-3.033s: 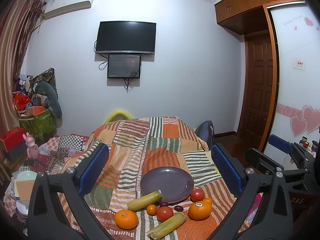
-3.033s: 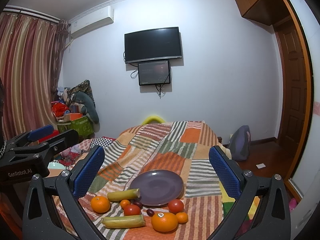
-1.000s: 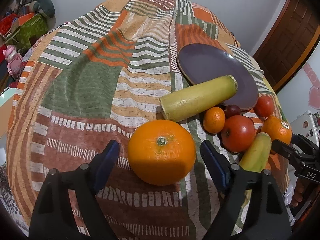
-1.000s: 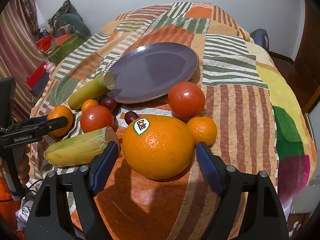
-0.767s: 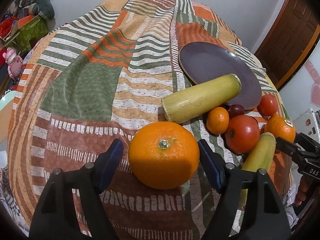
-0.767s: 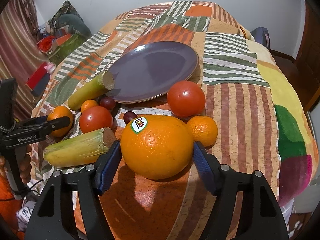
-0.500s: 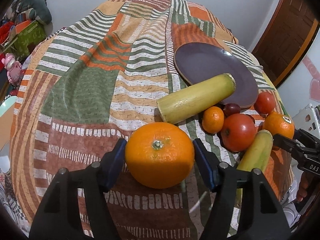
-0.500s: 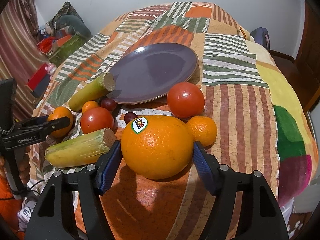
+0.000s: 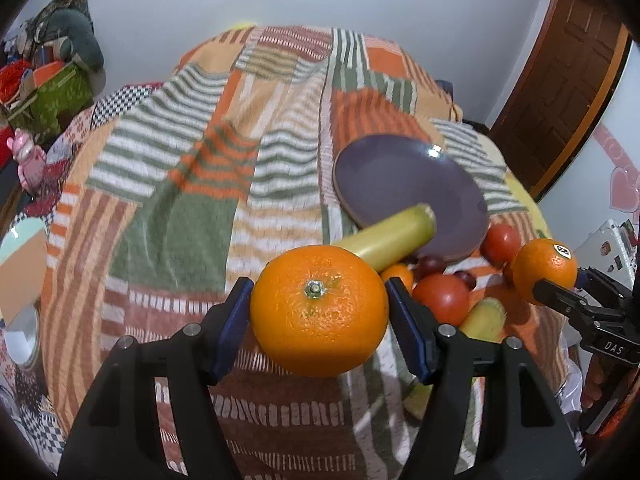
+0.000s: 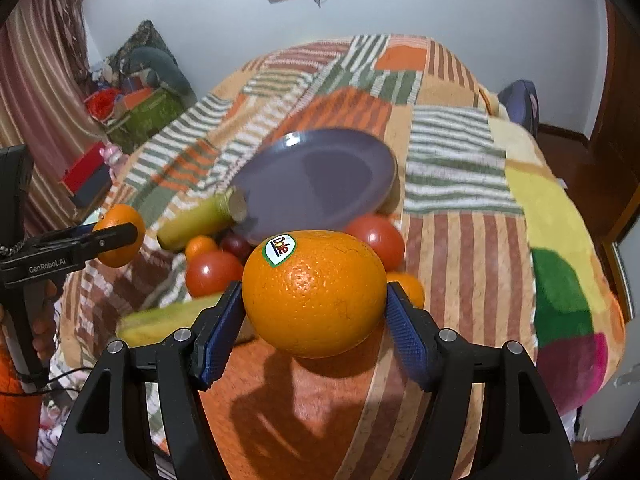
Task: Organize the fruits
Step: 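Close left tool on the plain orange while right tool grasps the Dole orange, lift, then carry both oranges onto the purple plate and open both tools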
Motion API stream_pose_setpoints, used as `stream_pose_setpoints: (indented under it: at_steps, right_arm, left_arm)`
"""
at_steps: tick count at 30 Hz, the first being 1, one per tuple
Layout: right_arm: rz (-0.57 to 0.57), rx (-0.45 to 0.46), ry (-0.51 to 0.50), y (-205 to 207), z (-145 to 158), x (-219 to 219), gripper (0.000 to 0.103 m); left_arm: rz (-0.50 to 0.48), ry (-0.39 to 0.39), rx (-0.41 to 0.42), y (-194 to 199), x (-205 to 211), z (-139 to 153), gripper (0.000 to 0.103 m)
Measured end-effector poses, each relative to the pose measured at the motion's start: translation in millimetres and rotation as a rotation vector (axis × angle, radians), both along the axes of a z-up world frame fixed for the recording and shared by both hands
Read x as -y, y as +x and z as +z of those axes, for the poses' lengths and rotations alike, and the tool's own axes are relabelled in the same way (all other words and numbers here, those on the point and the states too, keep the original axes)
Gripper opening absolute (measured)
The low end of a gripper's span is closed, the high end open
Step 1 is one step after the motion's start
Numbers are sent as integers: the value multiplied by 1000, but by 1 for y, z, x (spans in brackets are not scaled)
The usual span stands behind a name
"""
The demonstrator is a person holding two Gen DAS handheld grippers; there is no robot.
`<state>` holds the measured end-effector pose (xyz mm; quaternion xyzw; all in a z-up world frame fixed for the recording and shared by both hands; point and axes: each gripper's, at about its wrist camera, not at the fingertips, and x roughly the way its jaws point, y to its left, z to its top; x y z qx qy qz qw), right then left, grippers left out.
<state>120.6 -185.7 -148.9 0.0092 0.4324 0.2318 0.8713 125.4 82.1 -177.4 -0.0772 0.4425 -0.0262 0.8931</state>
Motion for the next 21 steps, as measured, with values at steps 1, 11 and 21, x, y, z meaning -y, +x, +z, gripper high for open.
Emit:
stream_pose_setpoints:
  at_steps: [1,11,21]
  right_arm:
    - [0,12,4,2,3,-1,67]
    - [8,144,3,24,34,-6,67]
    - [12,219,5,52,47,-12,67]
  left_arm:
    - [-1,1,8,1,0,3,66]
    - [-15,4,99,20,6,38,66]
    - [-18,-7,164,51,8,61,66]
